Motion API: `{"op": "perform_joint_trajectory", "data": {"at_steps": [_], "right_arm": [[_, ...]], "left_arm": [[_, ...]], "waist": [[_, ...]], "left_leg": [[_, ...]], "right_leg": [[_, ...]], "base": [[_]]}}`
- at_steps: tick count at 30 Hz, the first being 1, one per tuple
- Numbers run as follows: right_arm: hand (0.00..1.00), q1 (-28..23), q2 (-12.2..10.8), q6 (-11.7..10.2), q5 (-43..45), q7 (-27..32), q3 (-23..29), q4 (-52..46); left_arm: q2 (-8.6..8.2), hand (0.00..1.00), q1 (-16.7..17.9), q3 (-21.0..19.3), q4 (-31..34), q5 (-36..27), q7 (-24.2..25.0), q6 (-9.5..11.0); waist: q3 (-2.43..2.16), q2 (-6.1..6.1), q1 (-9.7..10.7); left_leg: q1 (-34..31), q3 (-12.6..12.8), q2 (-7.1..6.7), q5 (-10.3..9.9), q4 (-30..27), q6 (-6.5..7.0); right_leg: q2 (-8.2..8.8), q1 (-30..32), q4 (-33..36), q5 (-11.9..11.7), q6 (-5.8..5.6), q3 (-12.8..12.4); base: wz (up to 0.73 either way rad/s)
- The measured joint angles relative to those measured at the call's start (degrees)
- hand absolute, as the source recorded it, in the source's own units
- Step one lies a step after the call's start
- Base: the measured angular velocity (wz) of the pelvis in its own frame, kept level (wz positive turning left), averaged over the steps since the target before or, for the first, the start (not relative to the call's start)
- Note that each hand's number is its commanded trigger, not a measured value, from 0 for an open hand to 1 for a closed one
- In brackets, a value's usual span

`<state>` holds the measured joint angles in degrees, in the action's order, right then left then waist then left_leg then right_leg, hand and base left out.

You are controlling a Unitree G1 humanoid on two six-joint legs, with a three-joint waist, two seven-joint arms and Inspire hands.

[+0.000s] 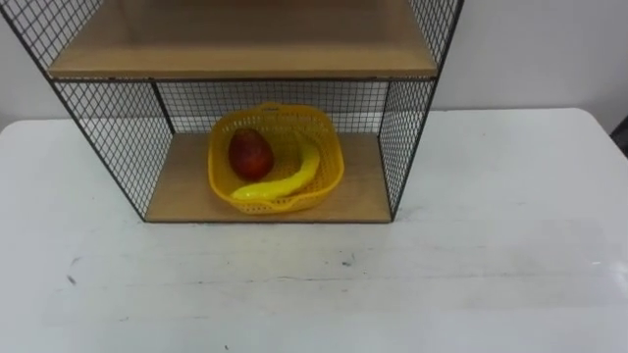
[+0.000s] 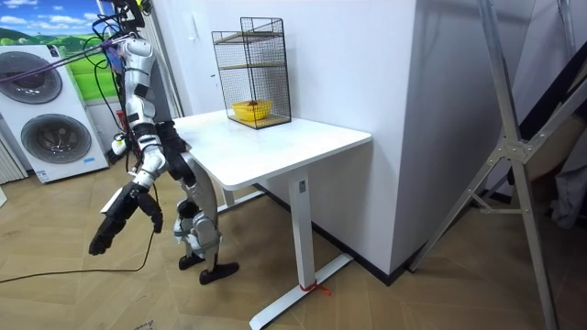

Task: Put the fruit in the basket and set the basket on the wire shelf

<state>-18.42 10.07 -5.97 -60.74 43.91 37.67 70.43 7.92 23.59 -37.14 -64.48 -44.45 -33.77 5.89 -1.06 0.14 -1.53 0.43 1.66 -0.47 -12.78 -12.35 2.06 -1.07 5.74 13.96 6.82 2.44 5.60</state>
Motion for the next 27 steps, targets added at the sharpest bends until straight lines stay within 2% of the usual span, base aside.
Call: {"op": "perform_joint_trajectory", "data": {"at_steps": [2,3,5,7,10,11,13,15,22,27], "right_arm": [[0.0,2.61,-0.79,2.88,5.03,-5.22,-2.97,3.38],[0.0,3.16,-0.83,3.69,6.67,-6.83,-3.74,4.08],[0.0,5.61,-0.75,6.6,14.85,-13.1,-8.14,5.91],[0.0,6.91,-0.71,7.92,23.09,-16.73,-12.11,5.93],[0.0,10.39,-0.68,10.21,34.47,-20.86,-19.18,5.91],[0.0,11.45,-0.7,10.92,37.98,-22.49,-21.23,5.85],[0.0,12.49,-0.81,11.02,42.5,-24.38,-23.32,5.92],[0.0,12.8,-0.84,10.93,46.66,-26.12,-25.97,5.76],[0.0,11.64,-1.11,11.0,56.68,-28.65,-31.59,5.85],[0.0,12.06,-1.71,10.83,58.34,-30.57,-31.96,5.91]], "left_arm": [[-1.1,0.0,-1.09,1.75,-1.64,7.2,5.6,-3.04],[-1.24,0.0,-1.54,2.24,-2.0,8.93,7.23,-3.76],[-1.48,0.0,-3.49,5.53,-2.08,17.58,13.2,-6.54],[-1.47,0.0,-5.07,9.02,-2.04,24.96,16.39,-8.31],[-1.38,0.0,-7.72,15.41,-1.97,34.27,20.14,-10.36],[-1.4,0.0,-8.92,17.46,-2.01,37.09,21.28,-11.08],[-1.46,0.0,-10.73,19.76,-1.96,40.58,22.35,-11.56],[-1.45,0.0,-11.64,22.99,-1.72,41.64,23.44,-11.72],[-1.5,0.0,-11.79,27.45,-1.22,42.83,24.16,-11.56],[-1.58,0.0,-11.86,28.98,-1.22,42.82,24.35,-11.07]], "waist": [[0.05,0.05,0.42],[0.05,0.06,0.48],[0.09,-0.01,0.55],[0.11,0.04,0.67],[0.21,-0.05,0.45],[0.47,-0.08,0.52],[1.07,-0.2,0.6],[1.35,-0.35,1.15],[1.37,-0.56,1.38],[1.35,-0.7,1.34]], "left_leg": [[0.98,-0.15,-0.05,0.05,0.25,-0.03],[1.3,-0.32,-0.08,0.05,0.28,-0.03],[2.27,-0.59,-0.07,0.08,0.33,-0.03],[2.4,-0.86,-0.09,0.15,0.28,-0.01],[2.94,-0.56,-0.16,0.42,0.85,0.12],[3.2,-0.47,-0.17,0.43,1.01,0.13],[3.31,-0.3,-0.16,0.51,1.05,0.18],[3.29,-0.2,-0.06,0.62,1.27,0.2],[3.23,-0.03,-0.12,0.84,1.86,0.17],[3.23,0.06,-0.15,0.93,2.0,0.16]], "right_leg": [[0.0,-1.19,-0.62,-0.33,-0.06,0.08],[0.01,-1.61,-0.83,-0.37,-0.16,0.16],[0.03,-3.06,-1.56,-0.67,-0.15,0.55],[0.01,-3.67,-2.44,-1.06,-0.34,0.86],[-0.1,-3.68,-2.42,-1.4,0.08,0.44],[-0.13,-3.84,-2.45,-1.42,0.12,0.37],[-0.13,-4.08,-2.69,-1.5,0.16,0.51],[-0.22,-4.38,-3.48,-1.76,0.06,0.65],[-0.21,-3.78,-3.43,-1.82,-0.13,0.49],[-0.23,-3.73,-3.47,-1.83,-0.12,0.42]], "base": [[0.0],[0.1],[0.09],[0.05],[-0.06],[-0.07],[0.03],[0.03],[-0.05],[0.0]]}}
